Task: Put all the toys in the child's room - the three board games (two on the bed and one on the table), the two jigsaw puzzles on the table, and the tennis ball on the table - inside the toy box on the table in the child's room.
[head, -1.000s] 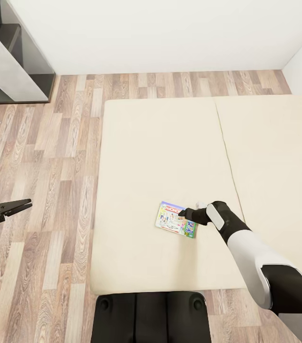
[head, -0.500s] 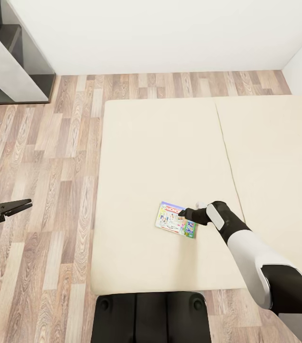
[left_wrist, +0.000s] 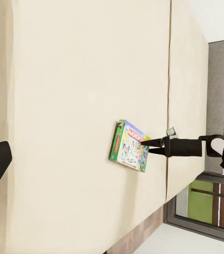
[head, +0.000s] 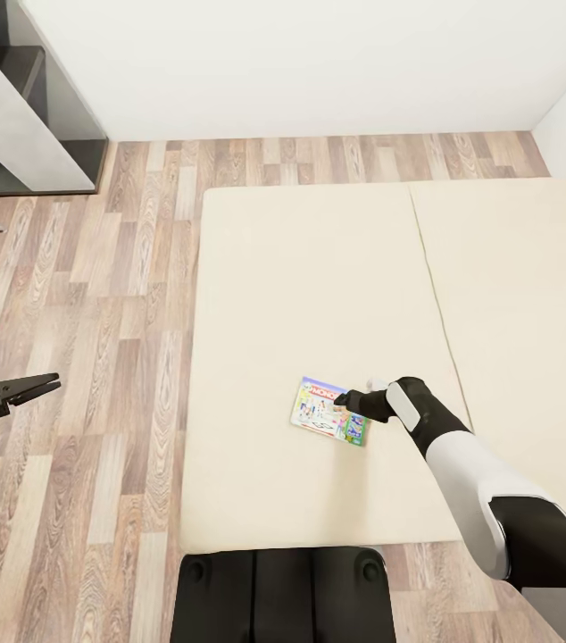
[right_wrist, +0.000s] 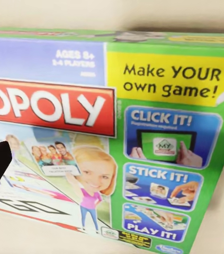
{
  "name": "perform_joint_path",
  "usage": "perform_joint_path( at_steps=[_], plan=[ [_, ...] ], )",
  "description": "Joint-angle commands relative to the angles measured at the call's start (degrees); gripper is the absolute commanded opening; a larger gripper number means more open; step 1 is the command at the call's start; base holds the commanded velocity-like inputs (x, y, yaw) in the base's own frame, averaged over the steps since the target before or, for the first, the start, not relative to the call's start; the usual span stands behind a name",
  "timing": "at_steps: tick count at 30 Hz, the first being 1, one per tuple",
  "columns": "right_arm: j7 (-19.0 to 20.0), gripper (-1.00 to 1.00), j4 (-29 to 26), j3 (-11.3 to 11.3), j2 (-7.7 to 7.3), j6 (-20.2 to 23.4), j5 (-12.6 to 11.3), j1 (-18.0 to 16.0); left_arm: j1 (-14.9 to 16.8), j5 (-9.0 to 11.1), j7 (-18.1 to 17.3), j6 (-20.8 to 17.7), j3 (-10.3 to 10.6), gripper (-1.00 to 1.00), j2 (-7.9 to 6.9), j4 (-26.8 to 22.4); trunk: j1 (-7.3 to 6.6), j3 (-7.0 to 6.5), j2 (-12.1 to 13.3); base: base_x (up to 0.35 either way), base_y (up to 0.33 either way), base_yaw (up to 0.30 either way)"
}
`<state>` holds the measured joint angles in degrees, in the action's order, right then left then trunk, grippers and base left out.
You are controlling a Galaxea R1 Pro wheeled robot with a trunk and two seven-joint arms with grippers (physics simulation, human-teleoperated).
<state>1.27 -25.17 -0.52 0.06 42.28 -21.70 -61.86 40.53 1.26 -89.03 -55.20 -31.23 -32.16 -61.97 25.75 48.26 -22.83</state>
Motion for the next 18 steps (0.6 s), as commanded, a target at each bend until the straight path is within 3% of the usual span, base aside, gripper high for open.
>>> perform_joint_path(
  at_steps=[1,18],
  plan=[
    [0.1,1.0,-0.1,-0.1,-0.01,0.3,0.2,0.0,0.0,-0.1,-0.3,-0.6,0.0,1.0,-0.01,0.0,0.03,0.06,-0.1,0.0,0.009,0.0],
    [0.1,1.0,-0.1,0.0,0.01,0.2,0.2,0.0,0.1,0.0,-0.3,-0.6,0.0,1.0,-0.01,0.0,0.03,0.06,-0.1,0.0,0.001,0.0]
  ],
)
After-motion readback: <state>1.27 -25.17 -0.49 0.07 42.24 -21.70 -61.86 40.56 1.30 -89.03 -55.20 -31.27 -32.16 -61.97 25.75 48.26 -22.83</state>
